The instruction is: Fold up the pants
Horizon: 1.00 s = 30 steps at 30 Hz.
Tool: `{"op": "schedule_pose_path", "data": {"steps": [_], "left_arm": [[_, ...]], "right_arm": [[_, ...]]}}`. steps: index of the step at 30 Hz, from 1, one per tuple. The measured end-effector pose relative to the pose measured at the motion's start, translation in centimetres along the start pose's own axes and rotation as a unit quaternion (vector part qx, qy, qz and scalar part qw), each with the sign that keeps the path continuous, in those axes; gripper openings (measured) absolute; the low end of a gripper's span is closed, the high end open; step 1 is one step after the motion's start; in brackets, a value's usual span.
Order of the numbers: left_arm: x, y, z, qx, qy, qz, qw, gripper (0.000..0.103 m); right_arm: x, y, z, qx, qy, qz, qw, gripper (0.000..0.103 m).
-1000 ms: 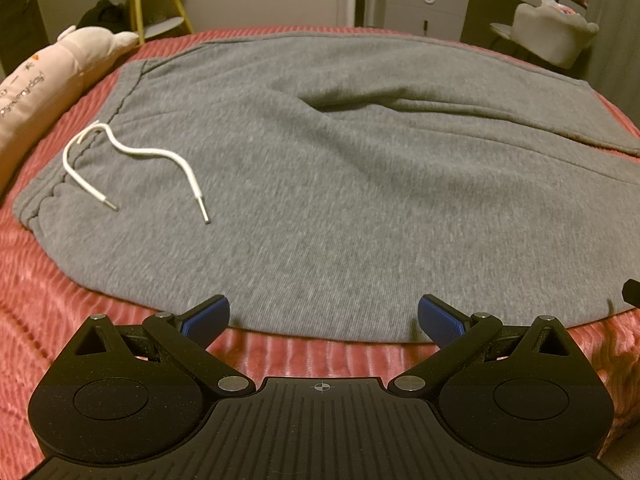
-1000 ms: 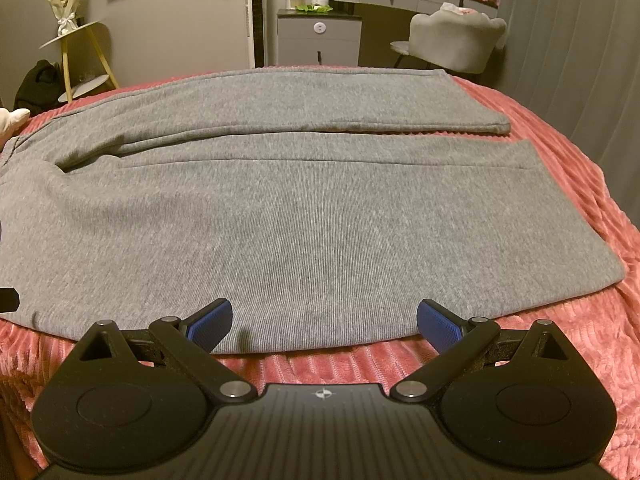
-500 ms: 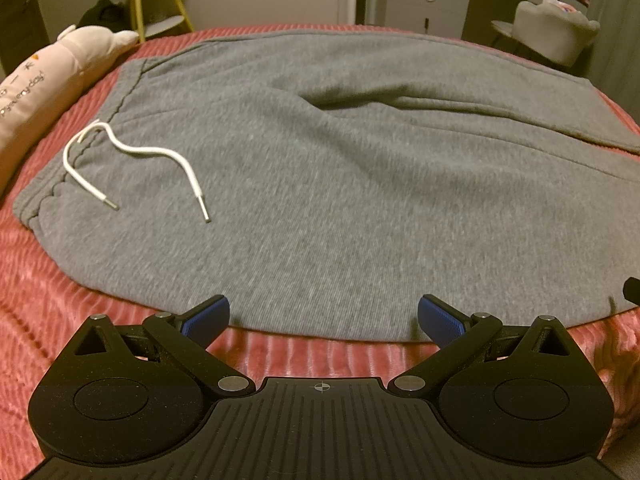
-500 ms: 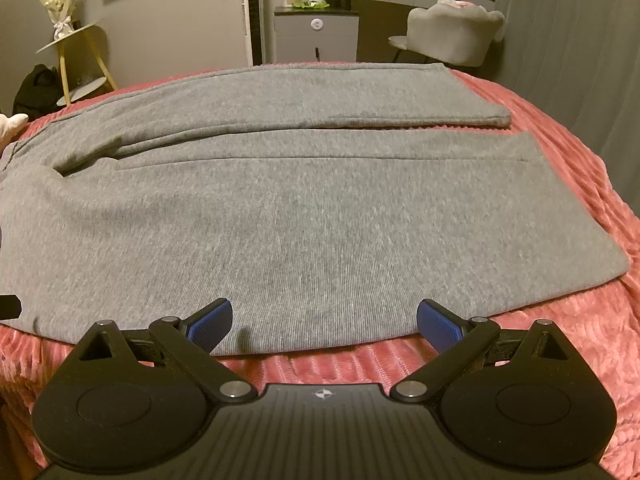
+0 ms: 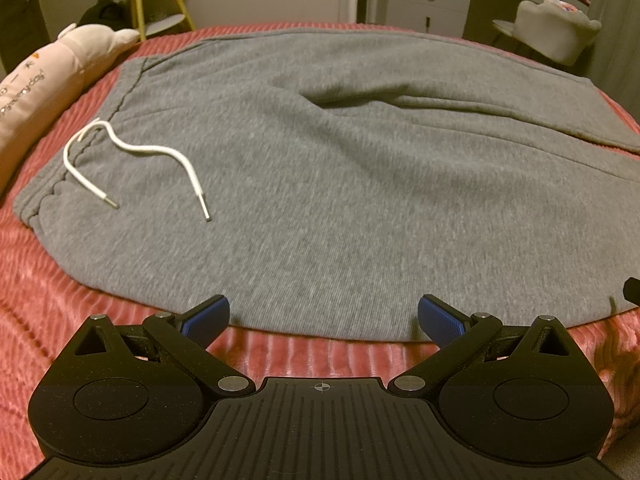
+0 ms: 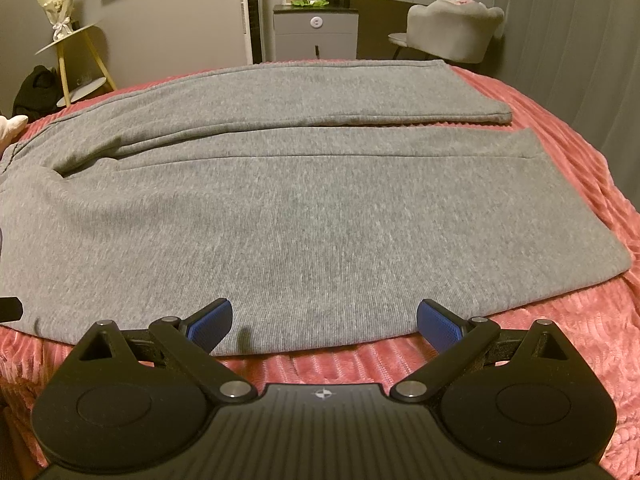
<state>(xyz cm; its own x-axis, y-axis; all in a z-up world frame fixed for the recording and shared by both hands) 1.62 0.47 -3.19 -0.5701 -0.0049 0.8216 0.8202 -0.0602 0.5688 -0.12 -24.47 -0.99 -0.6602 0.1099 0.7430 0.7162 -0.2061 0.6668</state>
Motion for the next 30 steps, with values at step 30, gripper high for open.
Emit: {"op": "schedule_pose_path", "data": {"steps": [30], "left_arm": [[-0.3, 0.2, -0.1, -0.003, 0.001, 0.01, 0.9999, 0.103]], "right_arm": [[-1.9, 0.4, -0.9, -0.057, 0.035, 0.042, 0.997, 0.099]]}}
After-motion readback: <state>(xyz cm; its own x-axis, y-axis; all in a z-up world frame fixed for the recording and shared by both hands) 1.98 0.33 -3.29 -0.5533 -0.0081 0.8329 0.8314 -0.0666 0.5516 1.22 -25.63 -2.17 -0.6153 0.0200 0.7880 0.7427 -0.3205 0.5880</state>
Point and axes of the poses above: each gripper's, at about its wrist camera, not at the fingertips, and x roughly against the way its jaws point, z to its left, y to its top, the point moved 3 cm from there along -x, roughly the way its jaws point, and after that the axes turned 4 degrees about -x, right-handed, at the moved point
